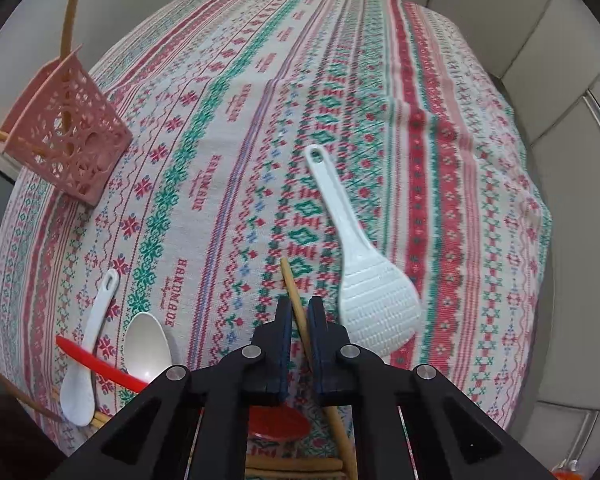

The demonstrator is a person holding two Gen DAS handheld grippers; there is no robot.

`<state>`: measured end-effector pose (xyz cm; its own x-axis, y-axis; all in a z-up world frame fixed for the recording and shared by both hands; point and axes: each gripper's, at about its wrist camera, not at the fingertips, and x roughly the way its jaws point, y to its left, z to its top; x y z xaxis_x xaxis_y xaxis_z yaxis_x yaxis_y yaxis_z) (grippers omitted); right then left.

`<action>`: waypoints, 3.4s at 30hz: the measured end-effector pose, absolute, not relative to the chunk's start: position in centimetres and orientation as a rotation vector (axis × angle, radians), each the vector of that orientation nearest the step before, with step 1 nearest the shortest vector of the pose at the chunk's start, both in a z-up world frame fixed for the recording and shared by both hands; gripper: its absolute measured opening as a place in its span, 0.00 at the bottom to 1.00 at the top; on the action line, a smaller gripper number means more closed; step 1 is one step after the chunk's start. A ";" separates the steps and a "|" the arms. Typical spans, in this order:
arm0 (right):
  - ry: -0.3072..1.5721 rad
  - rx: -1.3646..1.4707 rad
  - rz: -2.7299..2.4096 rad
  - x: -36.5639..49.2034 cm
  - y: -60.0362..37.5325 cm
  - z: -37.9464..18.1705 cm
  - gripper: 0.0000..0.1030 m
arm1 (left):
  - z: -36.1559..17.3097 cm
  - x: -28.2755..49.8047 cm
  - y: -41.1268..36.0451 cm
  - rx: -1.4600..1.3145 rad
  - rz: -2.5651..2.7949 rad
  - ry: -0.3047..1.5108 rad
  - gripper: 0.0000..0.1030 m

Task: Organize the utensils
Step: 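Lift both held chopsticks upright and carry them over the pink basket, then open the left tool to drop its chopstick in the basket while the right tool drops its own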

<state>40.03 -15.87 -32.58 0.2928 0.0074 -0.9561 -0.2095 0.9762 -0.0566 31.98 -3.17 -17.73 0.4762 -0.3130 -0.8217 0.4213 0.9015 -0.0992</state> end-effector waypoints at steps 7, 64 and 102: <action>1.087 -0.035 0.174 37.9 -18.4 -25.1 0.05 | -15.2 31.1 -1.3 0.094 -0.402 0.898 0.05; 0.648 0.218 0.232 30.1 -23.3 -11.8 0.05 | -12.3 38.7 -1.4 0.040 -0.160 0.586 0.30; 0.456 0.175 0.311 36.5 -6.7 -13.2 0.05 | -13.7 29.2 12.2 -0.148 -0.048 0.903 0.70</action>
